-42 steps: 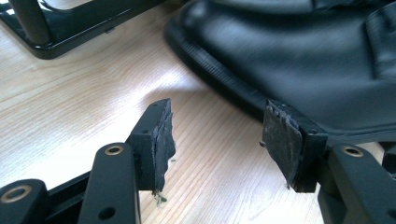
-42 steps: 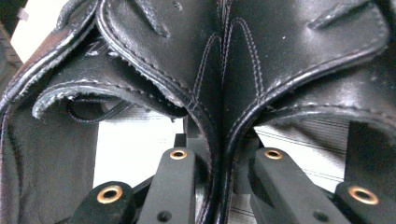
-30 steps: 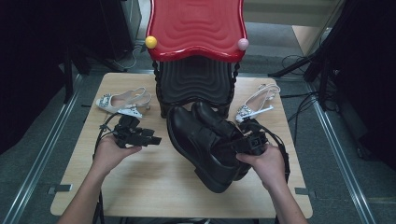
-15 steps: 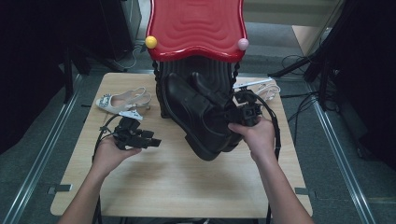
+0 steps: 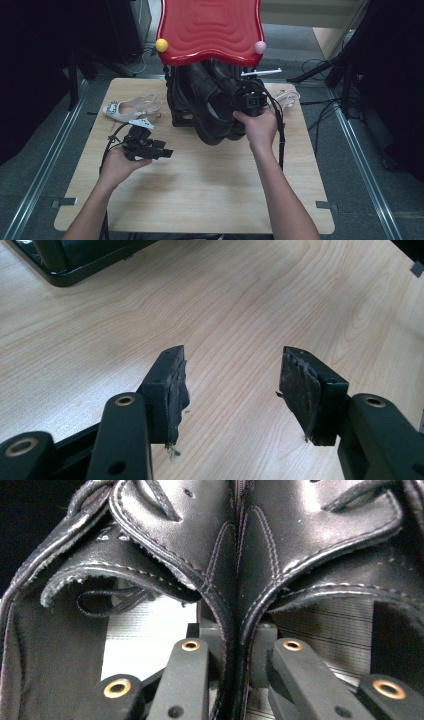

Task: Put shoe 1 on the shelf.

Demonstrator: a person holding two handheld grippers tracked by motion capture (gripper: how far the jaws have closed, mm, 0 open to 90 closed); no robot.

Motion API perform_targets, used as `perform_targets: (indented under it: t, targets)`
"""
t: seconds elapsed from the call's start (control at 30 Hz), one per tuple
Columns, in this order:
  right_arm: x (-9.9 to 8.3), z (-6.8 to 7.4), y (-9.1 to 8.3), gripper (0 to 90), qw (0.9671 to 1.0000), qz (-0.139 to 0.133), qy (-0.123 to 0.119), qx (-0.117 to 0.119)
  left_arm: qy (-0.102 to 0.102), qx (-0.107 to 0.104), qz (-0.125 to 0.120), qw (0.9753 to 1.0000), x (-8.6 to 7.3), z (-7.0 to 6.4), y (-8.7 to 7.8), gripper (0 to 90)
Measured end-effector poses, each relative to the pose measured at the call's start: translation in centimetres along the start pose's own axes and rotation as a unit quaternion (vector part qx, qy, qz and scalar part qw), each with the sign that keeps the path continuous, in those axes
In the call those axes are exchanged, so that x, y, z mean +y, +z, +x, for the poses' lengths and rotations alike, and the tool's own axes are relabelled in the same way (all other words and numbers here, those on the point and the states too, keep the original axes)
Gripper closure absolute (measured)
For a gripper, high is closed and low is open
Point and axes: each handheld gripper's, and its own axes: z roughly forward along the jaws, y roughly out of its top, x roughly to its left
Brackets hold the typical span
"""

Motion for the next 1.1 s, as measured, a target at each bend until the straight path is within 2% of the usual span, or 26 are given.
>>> perform_targets:
  t: [0.1,0.13,0.23,0.37,0.57,0.87,1.0,1.1]
  targets:
    - [0.2,-0.1,1.2,83.4,0.9992,-0.018,0.002,-0.035,0.003,0.0,0.001,1.0,0.0,0.0,0.0,44.5]
    - [0.2,-0.1,1.2,83.4,0.9992,-0.018,0.002,-0.035,0.002,-0.001,0.0,1.0,0.0,0.0,0.0,44.5]
    - [0.3,-0.3,2.1,83.4,0.9979,-0.023,0.009,-0.06,0.002,-0.001,0.001,1.0,0.0,0.0,0.0,44.5]
    - [0.2,0.0,3.3,83.4,0.9957,-0.042,0.008,-0.083,0.001,-0.002,0.001,1.0,0.0,-0.1,0.1,44.6]
    - [0.5,0.9,5.0,83.2,0.9932,-0.061,0.026,-0.096,0.005,-0.004,0.003,1.0,0.1,-0.4,0.3,44.7]
    - [1.4,1.7,6.3,83.0,0.989,-0.076,0.053,-0.115,0.009,-0.006,0.004,0.9999,0.1,-0.4,0.3,44.7]
    - [1.5,2.1,6.8,82.7,0.9863,-0.079,0.063,-0.13,0.009,-0.006,0.005,0.9999,0.1,-0.4,0.4,44.8]
    - [1.7,2.7,7.6,81.4,0.9838,-0.077,0.061,-0.15,0.009,-0.007,0.004,0.9999,0.1,-0.5,0.4,44.8]
